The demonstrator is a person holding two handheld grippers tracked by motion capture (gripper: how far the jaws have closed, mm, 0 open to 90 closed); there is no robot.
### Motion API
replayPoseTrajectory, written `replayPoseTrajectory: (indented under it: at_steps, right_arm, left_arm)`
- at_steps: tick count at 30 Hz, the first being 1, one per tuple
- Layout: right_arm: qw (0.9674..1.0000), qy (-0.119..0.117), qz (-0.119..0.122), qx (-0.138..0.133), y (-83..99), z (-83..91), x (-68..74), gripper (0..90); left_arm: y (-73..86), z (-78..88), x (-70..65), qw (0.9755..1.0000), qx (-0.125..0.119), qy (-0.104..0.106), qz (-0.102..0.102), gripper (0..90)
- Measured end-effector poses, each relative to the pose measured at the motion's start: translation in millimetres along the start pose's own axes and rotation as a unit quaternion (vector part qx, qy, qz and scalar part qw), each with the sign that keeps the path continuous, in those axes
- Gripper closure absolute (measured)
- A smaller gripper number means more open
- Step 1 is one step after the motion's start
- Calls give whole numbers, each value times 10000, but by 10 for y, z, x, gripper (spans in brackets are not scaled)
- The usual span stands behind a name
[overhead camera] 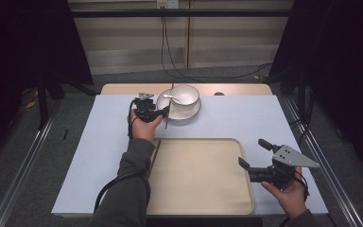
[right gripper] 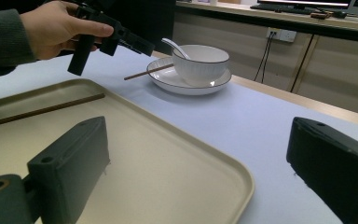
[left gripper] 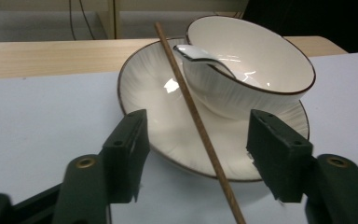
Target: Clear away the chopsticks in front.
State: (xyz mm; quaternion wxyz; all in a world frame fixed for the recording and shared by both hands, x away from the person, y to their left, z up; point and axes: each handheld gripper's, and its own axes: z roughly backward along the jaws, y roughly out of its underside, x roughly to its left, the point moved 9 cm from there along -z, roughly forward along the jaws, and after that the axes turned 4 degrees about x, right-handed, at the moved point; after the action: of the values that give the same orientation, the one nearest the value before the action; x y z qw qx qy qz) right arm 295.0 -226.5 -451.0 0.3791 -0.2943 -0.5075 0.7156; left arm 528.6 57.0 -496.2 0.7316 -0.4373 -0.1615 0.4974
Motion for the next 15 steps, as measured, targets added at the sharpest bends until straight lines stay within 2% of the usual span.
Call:
replayPoseTrajectory:
  at_steps: [4, 6, 9, 10, 15]
  right_arm:
    - [10000, -31, -5, 11, 3, -5, 0, 53]
    - [10000, -35, -8, 21, 6, -6, 1, 53]
    - [10000, -35, 2, 24, 7, -7, 1, 53]
    - [10000, -46, 0, 21, 6, -7, 3, 53]
    - [10000, -55, 17, 24, 6, -9, 7, 53]
  left_arm:
    - [-3, -83, -32, 9999, 111, 92, 42, 484]
    - [9, -175, -55, 9996, 209, 139, 84, 510]
    - [38, -222, -42, 9994, 341, 49, 66, 554]
    - [40, -264, -30, 9993, 351, 17, 119, 563]
    - [47, -324, -22, 9987, 472, 9, 165, 644]
